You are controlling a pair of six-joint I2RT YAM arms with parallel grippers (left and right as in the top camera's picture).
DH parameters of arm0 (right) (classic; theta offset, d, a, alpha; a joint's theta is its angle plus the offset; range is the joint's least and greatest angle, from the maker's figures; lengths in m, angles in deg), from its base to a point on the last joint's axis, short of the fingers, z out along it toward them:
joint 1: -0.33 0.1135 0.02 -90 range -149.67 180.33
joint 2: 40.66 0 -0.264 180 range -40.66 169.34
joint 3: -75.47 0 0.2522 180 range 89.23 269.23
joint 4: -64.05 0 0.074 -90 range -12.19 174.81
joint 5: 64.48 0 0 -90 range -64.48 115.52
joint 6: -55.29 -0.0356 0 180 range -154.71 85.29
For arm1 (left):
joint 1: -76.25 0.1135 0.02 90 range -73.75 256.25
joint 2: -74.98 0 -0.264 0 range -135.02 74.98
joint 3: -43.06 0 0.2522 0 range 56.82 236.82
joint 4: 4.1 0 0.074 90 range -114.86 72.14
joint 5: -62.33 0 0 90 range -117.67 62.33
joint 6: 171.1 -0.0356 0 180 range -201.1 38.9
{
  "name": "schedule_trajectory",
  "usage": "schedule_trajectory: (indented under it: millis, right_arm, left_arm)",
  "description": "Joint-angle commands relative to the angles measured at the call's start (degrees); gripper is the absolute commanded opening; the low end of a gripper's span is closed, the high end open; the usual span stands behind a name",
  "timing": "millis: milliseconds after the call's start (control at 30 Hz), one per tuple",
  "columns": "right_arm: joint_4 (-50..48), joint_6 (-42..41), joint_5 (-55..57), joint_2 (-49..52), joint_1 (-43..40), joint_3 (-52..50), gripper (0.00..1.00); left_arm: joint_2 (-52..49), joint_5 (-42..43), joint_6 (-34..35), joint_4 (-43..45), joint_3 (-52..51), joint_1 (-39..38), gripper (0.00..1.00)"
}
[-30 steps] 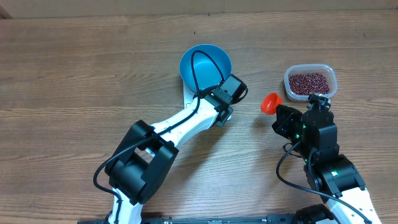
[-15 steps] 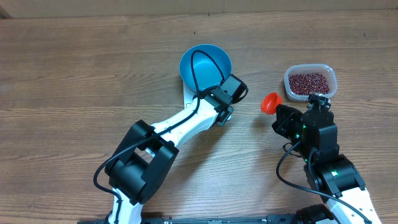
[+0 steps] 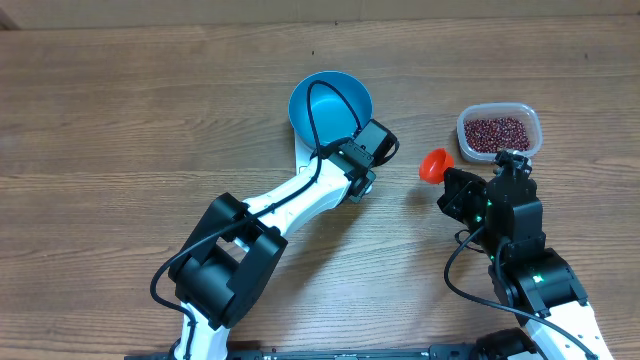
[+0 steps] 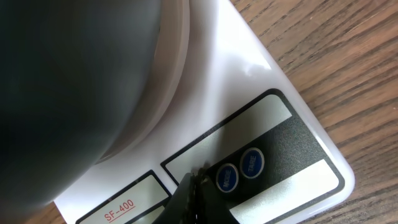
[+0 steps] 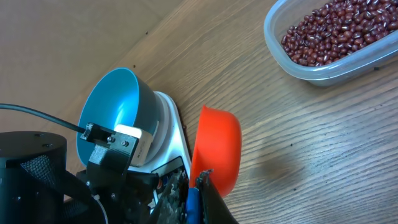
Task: Scoop item into bowl and weigh 150g on scale
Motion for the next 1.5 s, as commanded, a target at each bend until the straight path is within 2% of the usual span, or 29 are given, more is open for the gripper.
schedule_trajectory:
  millis: [0,300,1467]
  right_arm:
    - [-0.5,-0.1,0.4,-0.2,0.2,1.4,0.04]
    - [-0.5,-0.1,0.4,-0.1,0.2,1.4,0.04]
    - [-0.9,-0.1,0.4,-0.1,0.2,1.4,0.04]
  left_arm:
    - [-0.7,0.7,-1.1,0.2,-0.5,0.4,0.04]
    - [-0.7,1.9,1.2,1.3,-0.5,0.3,0.04]
    - [-0.7,-0.9,-0.7,-1.5,-0.5,0.3,0.04]
